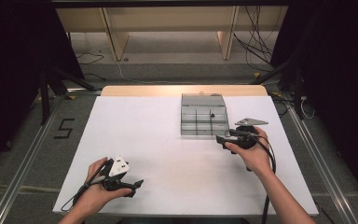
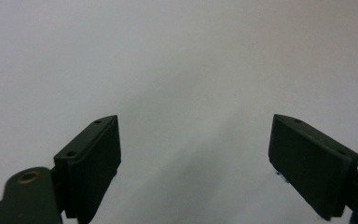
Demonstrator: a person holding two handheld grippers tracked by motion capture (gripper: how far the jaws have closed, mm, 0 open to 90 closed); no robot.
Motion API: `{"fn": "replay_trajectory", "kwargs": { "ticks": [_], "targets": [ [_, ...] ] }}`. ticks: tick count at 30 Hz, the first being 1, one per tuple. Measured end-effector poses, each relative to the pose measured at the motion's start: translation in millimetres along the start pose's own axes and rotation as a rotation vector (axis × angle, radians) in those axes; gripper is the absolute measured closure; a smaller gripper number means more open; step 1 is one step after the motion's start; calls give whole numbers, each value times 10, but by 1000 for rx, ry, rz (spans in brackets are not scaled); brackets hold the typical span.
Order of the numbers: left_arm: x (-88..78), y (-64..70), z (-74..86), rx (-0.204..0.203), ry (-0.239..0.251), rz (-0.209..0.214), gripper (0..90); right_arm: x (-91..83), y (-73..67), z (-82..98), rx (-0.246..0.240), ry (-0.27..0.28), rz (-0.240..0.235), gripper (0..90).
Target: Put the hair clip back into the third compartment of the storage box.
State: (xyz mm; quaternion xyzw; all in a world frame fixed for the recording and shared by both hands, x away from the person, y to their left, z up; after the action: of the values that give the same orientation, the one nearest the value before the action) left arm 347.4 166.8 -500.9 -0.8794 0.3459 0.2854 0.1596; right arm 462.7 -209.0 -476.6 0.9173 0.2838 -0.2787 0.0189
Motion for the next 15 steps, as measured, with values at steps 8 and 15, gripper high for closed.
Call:
{"fn": "replay_trajectory", "kwargs": {
  "ticks": [8, 15],
  "targets": [
    [1, -1, 4, 5, -5, 1, 166, -193, -125, 177, -13, 19, -27, 317],
    [-1, 2, 2, 3, -3, -1, 166, -345, -190, 320, -29, 30, -49, 318]
  ]
}}
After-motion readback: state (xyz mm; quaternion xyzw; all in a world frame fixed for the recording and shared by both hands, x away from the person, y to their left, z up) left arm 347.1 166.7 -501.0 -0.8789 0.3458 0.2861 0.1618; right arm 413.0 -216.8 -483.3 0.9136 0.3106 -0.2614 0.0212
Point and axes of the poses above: each handheld gripper's, and its own axes: x roughly forward along the jaws, z roughly out of its underside, y roughly to its right, the point moved 5 cm from there along x, roughly forward along the jaws, and after that the axes turned 6 degrees about y, right-handed, at the moved point
